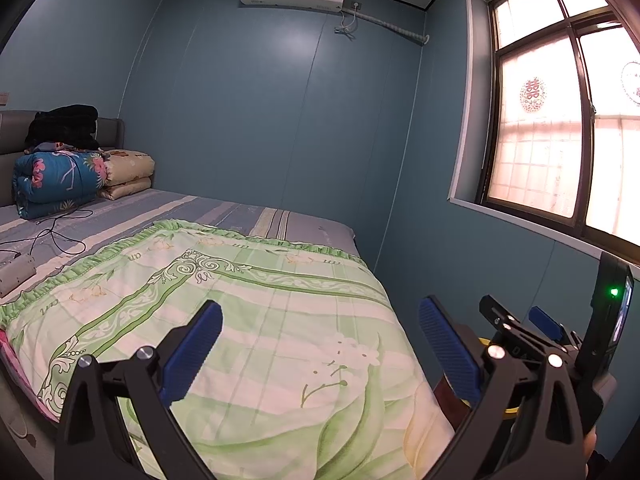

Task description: Collect trash

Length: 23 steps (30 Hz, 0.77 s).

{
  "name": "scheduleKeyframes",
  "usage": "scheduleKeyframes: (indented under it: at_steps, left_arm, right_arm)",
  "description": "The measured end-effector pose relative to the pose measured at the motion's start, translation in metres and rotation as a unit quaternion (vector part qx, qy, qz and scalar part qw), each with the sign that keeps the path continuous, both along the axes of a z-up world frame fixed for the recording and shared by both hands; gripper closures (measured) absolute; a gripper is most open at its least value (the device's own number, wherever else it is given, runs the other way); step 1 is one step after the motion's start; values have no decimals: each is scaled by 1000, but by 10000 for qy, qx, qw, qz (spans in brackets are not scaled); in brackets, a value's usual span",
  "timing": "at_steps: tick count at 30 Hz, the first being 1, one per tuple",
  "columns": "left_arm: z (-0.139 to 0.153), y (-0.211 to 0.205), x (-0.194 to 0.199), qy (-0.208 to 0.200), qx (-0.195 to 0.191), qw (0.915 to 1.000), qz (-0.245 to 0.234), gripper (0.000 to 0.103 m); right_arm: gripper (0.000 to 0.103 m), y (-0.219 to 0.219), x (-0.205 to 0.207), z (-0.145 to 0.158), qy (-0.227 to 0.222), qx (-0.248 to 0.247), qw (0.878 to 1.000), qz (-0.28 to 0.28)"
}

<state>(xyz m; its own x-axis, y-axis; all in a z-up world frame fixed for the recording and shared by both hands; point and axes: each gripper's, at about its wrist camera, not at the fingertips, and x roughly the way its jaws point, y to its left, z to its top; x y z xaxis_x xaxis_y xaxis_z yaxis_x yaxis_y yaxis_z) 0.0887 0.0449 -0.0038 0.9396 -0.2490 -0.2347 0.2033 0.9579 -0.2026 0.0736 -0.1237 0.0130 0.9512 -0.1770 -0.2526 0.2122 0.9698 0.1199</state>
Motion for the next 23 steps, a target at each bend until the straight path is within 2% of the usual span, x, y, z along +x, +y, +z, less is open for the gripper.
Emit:
scheduleKeyframes:
  at_steps: [23]
  left_arm:
    - [-5, -4, 6, 101, 16, 9998, -189, 8]
  right_arm:
    - [8, -7, 5, -7, 123, 117, 9999, -27]
